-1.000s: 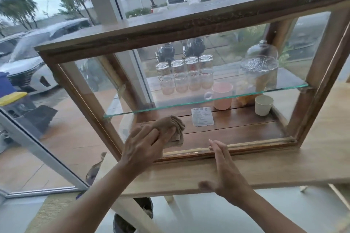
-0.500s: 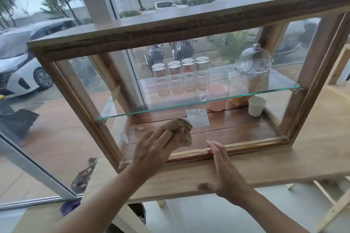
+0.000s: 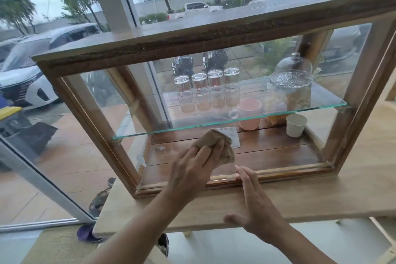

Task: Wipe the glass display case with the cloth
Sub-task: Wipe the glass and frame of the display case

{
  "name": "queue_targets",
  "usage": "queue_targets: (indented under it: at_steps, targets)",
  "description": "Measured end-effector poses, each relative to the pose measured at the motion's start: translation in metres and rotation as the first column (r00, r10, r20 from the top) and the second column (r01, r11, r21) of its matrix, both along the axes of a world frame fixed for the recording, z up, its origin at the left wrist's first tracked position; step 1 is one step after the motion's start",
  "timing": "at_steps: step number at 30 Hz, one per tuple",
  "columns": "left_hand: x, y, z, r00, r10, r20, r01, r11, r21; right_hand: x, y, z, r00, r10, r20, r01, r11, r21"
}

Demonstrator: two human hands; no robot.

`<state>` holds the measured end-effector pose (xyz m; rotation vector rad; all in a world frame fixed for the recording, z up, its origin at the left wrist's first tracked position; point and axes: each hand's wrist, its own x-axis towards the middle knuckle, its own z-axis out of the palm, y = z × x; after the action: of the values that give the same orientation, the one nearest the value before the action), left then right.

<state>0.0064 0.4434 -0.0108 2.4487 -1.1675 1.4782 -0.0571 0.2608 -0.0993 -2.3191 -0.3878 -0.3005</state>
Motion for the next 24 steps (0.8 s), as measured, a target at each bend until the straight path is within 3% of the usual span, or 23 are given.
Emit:
queue_targets:
  at_steps: [3, 6, 10, 12, 16, 19, 22, 24]
  targets:
    - [0.009, 0.002, 0.047, 0.994, 0.023, 0.106, -0.012, 0.995, -0.1, 0.0, -0.001, 0.001, 1.0, 0.004, 0.001, -0.004, 1.0, 0.005]
    - [0.009, 0.028, 0.047, 0.986, 0.135, 0.095, -0.109, 0.965, -0.237, 0.001, 0.0, 0.0, 1.0, 0.012, -0.001, -0.012, 1.0, -0.004]
    - [-0.003, 0.002, 0.004, 0.993, 0.115, -0.008, -0.114, 0.978, -0.172, 0.001, 0.001, 0.0, 1.0, -0.001, -0.007, 0.001, 1.0, -0.011]
    - [0.002, -0.022, 0.018, 0.997, 0.066, 0.029, -0.062, 0.988, -0.142, 0.001, 0.0, 0.001, 1.0, 0.005, -0.003, -0.005, 1.0, -0.016]
    - [0.01, -0.005, 0.076, 0.995, 0.081, 0.058, -0.059, 0.948, -0.313, 0.003, -0.001, 0.0, 1.0, 0.0, -0.01, 0.0, 0.999, -0.041]
    - [0.006, 0.016, 0.058, 0.98, 0.196, 0.039, -0.162, 0.894, -0.418, 0.005, -0.001, -0.001, 1.0, 0.009, 0.0, -0.009, 0.999, -0.039]
    - [0.001, -0.013, 0.04, 0.988, 0.155, 0.013, -0.14, 0.924, -0.357, 0.006, 0.0, -0.001, 1.0, 0.003, 0.0, -0.003, 0.999, -0.049]
    - [0.005, -0.028, 0.058, 0.989, 0.127, 0.076, -0.094, 0.936, -0.338, 0.006, -0.001, -0.001, 1.0, 0.015, 0.004, -0.015, 0.999, -0.048]
